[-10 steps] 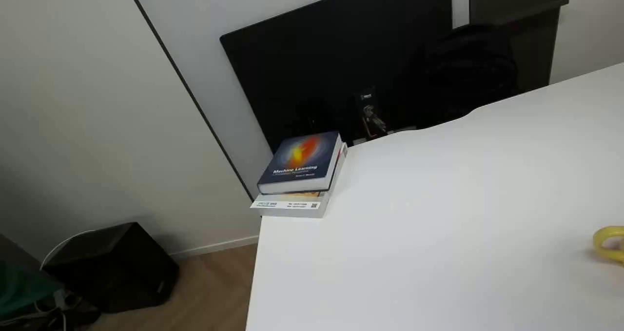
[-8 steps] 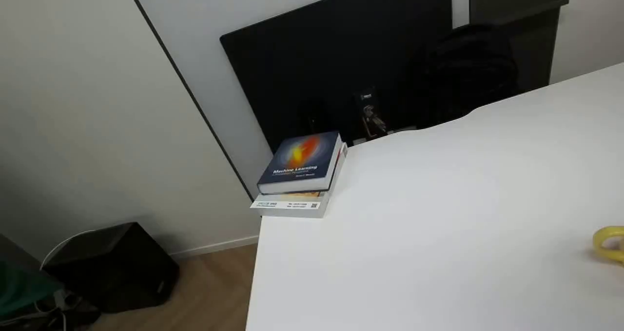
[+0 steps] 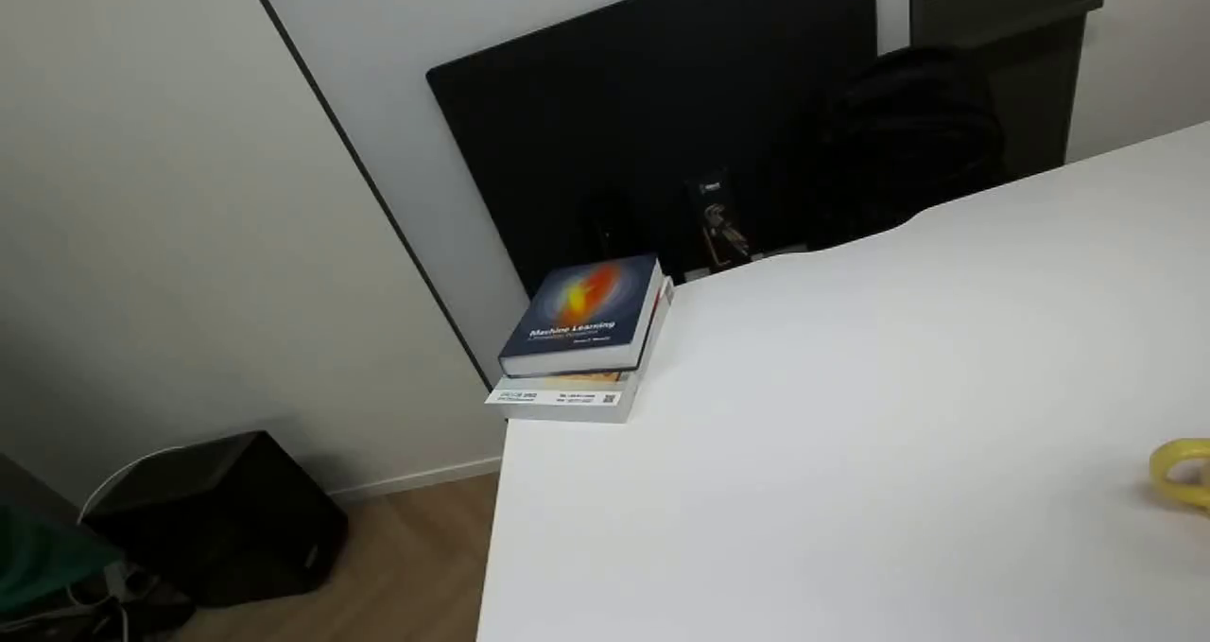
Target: Remove the marker from the cup and put it on table
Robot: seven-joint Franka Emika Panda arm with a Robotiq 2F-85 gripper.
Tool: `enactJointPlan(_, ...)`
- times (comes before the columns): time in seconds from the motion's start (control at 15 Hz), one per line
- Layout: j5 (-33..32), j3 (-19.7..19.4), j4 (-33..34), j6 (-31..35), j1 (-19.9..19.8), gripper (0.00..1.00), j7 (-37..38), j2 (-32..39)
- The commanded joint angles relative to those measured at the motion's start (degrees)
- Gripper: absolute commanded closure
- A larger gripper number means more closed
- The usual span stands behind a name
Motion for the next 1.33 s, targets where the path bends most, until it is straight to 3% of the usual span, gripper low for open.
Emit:
enactJointPlan(0.0, -0.7, -0.9, 0.2, -0.2, 1.3, 0.0, 0.8, 0.3)
enactJointPlan(0.4, 0.3, -7.7, 0.4, 5.1, 0.7, 0.0, -5.9, 8.1)
enactJointPlan(0.8, 3.5, -17.0, 5.7, 11.2, -1.6, 0.0, -12.4, 26.0)
enactJointPlan(1.27, 11.8, -20.1, 18.5, 12.5, -3.7, 0.0, -12.7, 47.4)
